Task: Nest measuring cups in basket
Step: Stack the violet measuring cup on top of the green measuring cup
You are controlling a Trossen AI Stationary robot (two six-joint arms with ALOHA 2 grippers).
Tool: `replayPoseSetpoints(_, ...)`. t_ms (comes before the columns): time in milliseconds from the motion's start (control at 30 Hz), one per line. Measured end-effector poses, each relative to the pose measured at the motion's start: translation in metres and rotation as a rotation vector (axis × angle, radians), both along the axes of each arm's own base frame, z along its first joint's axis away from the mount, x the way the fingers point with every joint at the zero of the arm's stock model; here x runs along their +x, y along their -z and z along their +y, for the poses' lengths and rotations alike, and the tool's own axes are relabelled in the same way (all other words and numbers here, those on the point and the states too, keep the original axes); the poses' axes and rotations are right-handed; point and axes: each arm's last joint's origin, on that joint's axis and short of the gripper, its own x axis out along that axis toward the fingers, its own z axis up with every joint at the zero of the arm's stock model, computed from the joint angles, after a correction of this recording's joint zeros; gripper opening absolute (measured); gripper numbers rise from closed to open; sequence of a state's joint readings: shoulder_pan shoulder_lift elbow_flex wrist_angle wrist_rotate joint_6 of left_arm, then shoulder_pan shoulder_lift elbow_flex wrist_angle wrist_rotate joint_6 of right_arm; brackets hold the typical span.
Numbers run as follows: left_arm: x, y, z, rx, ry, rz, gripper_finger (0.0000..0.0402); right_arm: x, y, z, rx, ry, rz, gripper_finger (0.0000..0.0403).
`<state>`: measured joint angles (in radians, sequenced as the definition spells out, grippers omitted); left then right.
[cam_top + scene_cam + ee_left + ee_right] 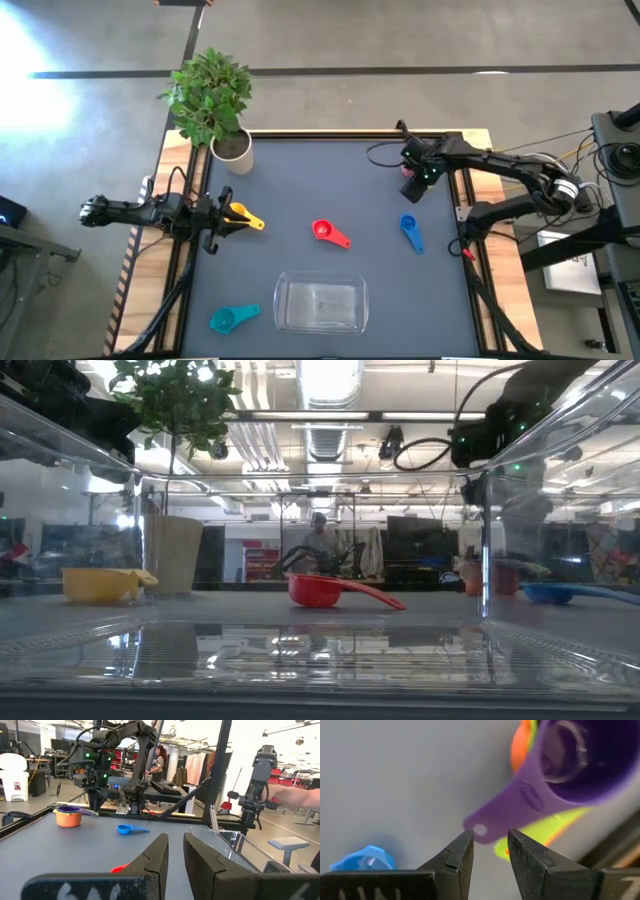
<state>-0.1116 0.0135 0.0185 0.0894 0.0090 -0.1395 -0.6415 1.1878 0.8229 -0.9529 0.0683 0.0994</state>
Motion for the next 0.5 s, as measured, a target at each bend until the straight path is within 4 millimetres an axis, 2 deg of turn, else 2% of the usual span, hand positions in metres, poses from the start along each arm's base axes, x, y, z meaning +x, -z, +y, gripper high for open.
replayPoseSetpoints(300, 0.0, 0.0, 0.0, 0.0, 0.0, 0.0, 0.0041, -0.009, -0.026, 0.005, -0.133, 0.05, -0.123, 0.0109)
replayPoseSetpoints(500, 0.0, 0.0, 0.0, 0.0, 0.0, 0.0, 0.0041, -0.004, -0.034, 0.006, -0.11, -0.018, -0.282, 0.0109)
